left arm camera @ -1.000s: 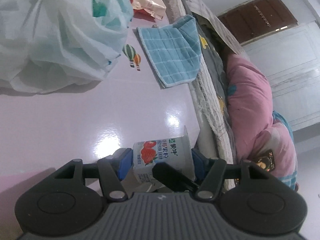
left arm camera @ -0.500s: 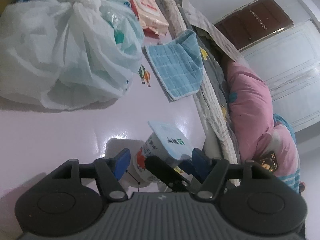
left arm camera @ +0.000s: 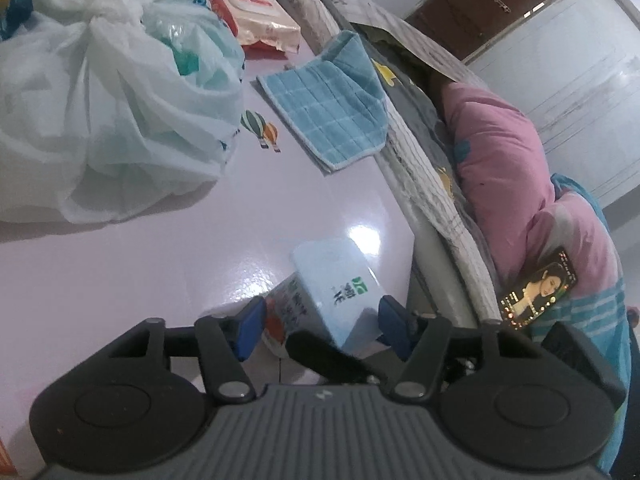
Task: Organize soft objects
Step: 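Grasp the yogurt cup with the right tool while the left tool holds it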
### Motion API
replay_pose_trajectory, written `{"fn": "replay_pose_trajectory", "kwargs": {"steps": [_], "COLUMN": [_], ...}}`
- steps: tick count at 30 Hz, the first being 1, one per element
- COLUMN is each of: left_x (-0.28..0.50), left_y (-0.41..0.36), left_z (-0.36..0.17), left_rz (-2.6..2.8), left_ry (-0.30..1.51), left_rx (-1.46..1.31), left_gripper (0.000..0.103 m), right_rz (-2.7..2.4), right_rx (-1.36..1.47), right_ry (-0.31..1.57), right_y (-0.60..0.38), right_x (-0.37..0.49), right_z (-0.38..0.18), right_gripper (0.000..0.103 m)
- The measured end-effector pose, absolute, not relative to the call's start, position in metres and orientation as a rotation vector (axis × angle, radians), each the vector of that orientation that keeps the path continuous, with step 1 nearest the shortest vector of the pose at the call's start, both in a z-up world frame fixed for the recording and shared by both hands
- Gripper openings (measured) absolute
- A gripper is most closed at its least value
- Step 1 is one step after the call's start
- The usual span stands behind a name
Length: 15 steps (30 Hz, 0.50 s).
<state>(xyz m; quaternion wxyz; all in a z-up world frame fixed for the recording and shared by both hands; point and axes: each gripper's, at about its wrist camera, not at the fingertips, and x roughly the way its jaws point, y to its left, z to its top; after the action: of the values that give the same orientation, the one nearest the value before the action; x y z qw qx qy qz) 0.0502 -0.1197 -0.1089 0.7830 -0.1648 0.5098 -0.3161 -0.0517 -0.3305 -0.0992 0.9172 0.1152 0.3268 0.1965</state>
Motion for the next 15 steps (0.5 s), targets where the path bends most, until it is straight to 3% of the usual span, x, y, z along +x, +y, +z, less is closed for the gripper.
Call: {"fn": "replay_pose_trajectory", "kwargs": {"steps": [6,15], "left_x": [0.051,0.05], "left_y": [-0.115,-0.111], "left_z": [-0.107,-0.103], "left_rz": [-0.666,-0.651], "left_ry": [1.1,1.101], "left_rx": [-0.36,-0.367], "left_gripper": [0.051,0.042], "right_rz": [0.413,0.439], "right_rx": [0.261,0.764], "right_ry": [0.703,0.678], "right_y": [-0.339,-0.409], "right_x": [-0.065,-0.072], "right_z": [-0.103,-0.117], "right_gripper": [0.051,0.049]}}
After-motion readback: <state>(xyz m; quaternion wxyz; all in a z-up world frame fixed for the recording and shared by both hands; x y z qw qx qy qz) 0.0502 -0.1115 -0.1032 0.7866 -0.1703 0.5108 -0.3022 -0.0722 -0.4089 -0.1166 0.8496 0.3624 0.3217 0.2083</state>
